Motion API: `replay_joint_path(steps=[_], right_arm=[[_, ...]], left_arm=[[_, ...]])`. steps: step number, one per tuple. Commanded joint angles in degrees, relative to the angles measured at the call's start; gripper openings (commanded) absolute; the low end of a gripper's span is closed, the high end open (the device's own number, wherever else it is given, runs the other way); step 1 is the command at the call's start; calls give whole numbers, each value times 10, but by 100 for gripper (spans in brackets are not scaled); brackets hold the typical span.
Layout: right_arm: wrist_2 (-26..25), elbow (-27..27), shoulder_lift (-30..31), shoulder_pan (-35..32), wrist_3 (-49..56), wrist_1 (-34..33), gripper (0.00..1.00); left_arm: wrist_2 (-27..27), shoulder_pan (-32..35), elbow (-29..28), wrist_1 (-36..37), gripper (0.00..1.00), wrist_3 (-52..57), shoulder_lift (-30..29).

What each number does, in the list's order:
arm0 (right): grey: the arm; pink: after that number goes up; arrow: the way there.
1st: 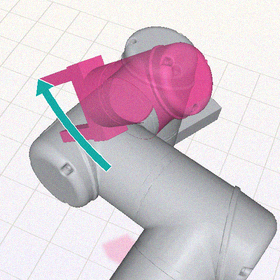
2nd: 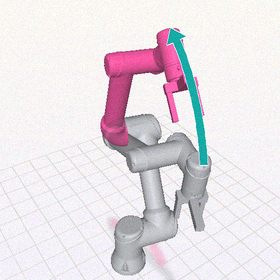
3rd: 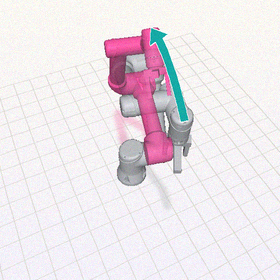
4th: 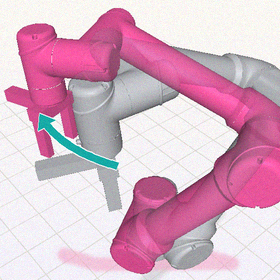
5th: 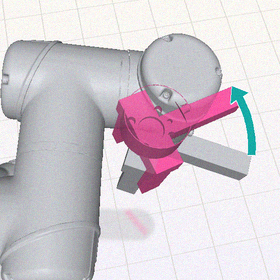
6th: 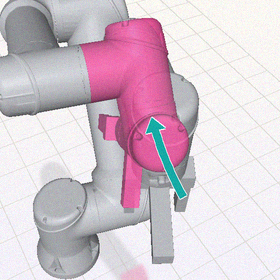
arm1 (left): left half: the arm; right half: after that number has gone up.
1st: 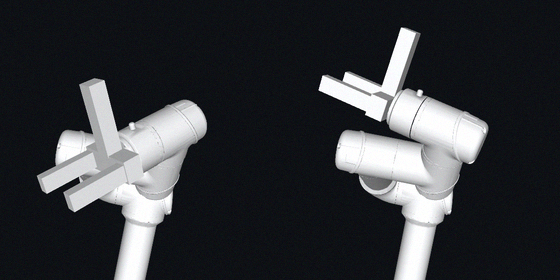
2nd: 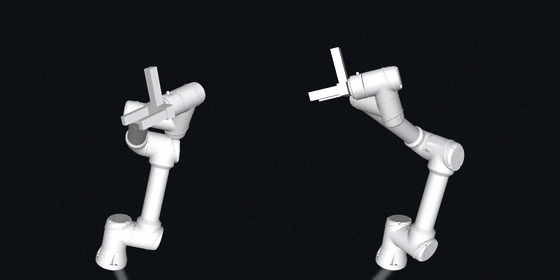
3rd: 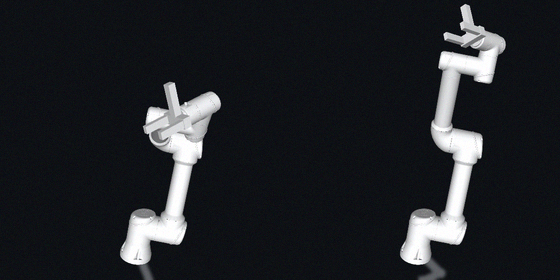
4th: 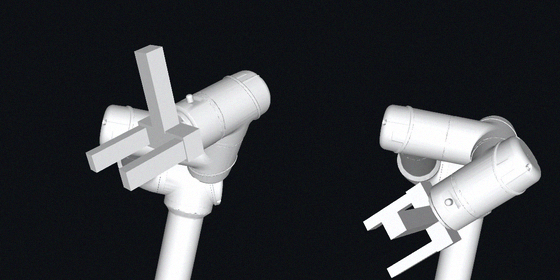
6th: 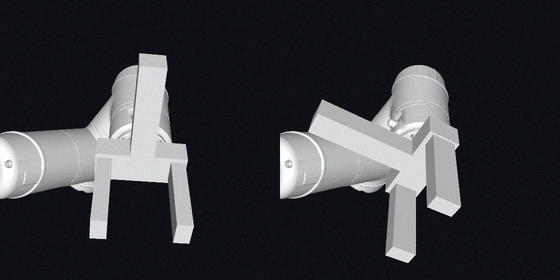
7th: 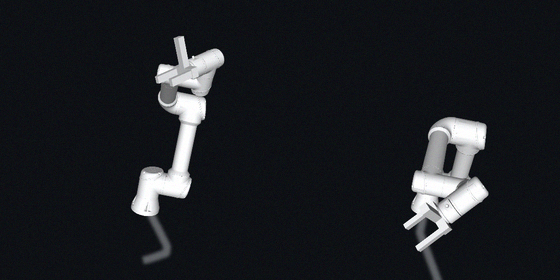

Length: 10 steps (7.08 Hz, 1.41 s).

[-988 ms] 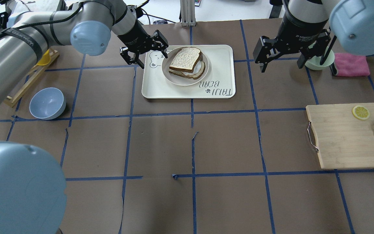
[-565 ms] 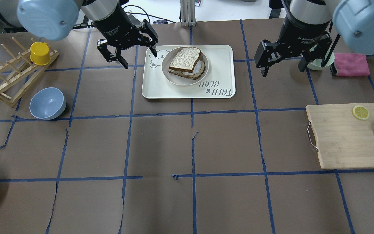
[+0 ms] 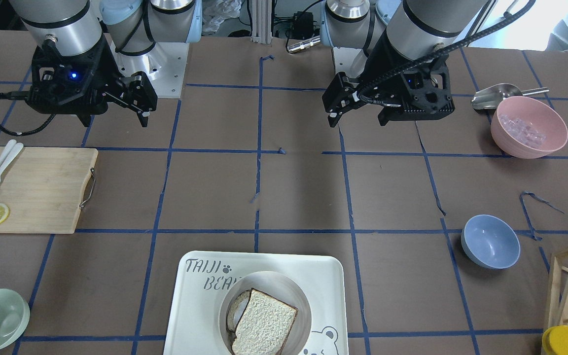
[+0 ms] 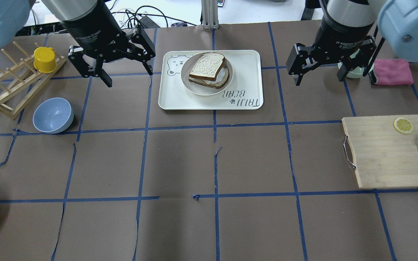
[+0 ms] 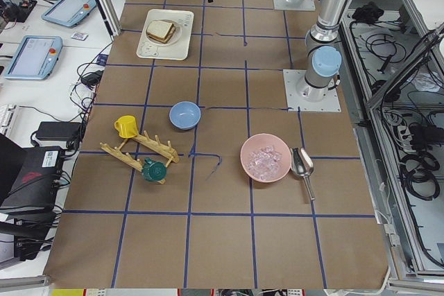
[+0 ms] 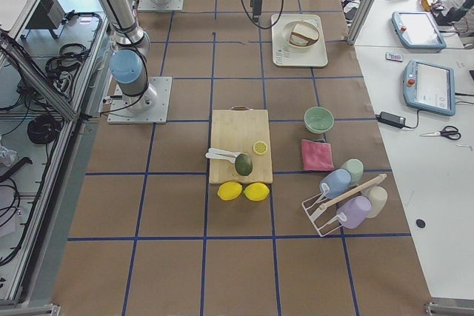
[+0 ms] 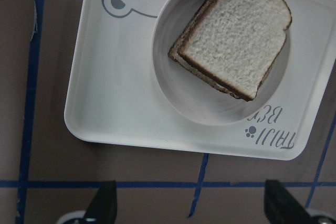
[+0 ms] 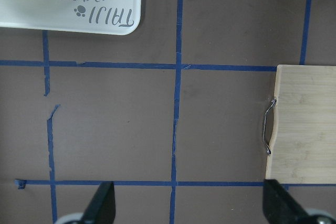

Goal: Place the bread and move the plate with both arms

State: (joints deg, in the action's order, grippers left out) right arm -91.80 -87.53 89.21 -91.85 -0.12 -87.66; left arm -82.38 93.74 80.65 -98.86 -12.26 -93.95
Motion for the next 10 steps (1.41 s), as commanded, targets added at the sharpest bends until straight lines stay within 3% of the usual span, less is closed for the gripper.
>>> replay_joint_path(steps=[1, 3, 5, 10], right_arm=[[0, 1, 1, 0, -8, -3, 100], [-1, 1, 1, 0, -8, -4, 100], [-2, 1, 1, 0, -9, -4, 100], [-2, 1, 3, 0, -8, -4, 100]], left_arm=[[-25, 0, 21, 2, 100, 119, 27], [-103, -1, 23, 29, 100, 136, 37], [-102, -8, 24, 98, 100, 139, 27], [-102, -8, 23, 115, 100, 78, 25]])
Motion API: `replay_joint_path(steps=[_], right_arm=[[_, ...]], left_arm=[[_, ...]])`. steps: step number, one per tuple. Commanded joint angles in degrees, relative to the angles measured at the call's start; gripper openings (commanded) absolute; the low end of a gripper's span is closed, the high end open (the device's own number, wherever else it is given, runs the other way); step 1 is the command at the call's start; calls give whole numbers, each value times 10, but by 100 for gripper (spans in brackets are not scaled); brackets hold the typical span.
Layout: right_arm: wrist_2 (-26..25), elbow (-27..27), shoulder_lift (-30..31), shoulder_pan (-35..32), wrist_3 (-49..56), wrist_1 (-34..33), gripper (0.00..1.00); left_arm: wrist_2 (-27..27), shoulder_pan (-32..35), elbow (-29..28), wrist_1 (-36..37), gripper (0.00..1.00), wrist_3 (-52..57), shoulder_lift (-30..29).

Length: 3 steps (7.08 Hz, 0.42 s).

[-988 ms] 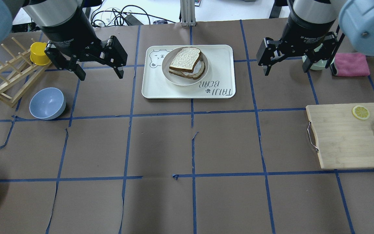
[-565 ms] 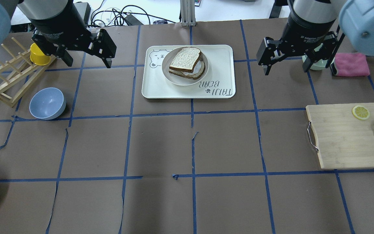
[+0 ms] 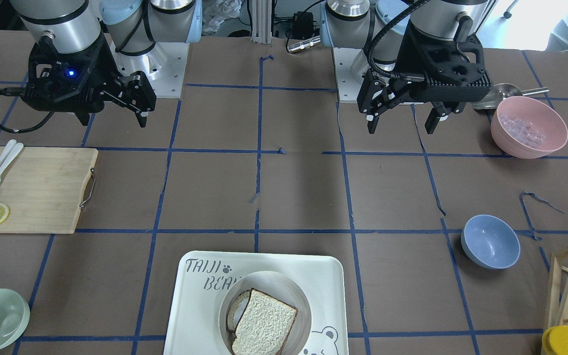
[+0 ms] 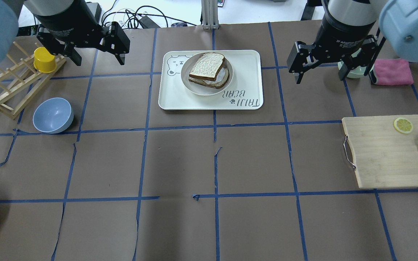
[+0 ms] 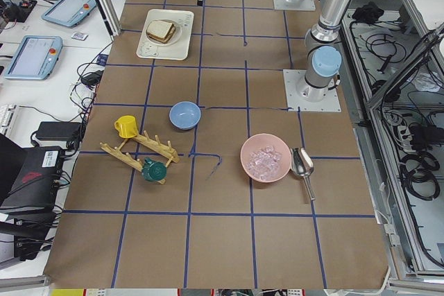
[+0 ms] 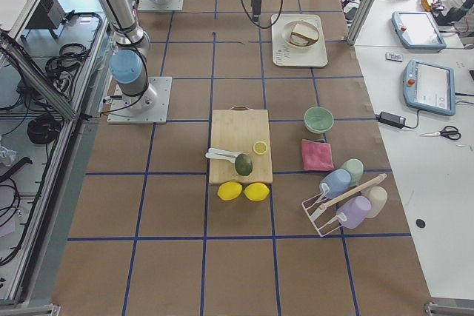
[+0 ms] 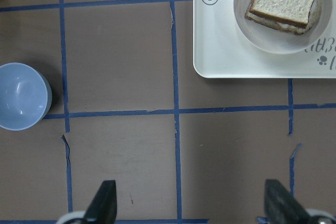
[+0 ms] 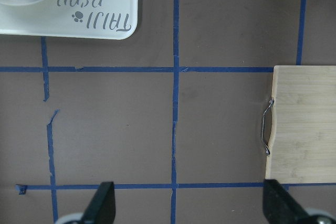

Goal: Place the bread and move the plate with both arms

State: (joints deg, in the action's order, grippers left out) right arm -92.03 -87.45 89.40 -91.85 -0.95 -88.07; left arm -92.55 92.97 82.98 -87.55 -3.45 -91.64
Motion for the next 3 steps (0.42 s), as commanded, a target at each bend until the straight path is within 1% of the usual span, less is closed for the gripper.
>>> replay_joint_path(steps=[1, 3], right_arm=[[-1, 0, 1, 0, 1, -1, 100], [-1, 0, 1, 0, 5, -1, 100]], left_arm=[[2, -1, 1, -1, 100, -10, 3], [2, -1, 2, -2, 100, -10, 4]])
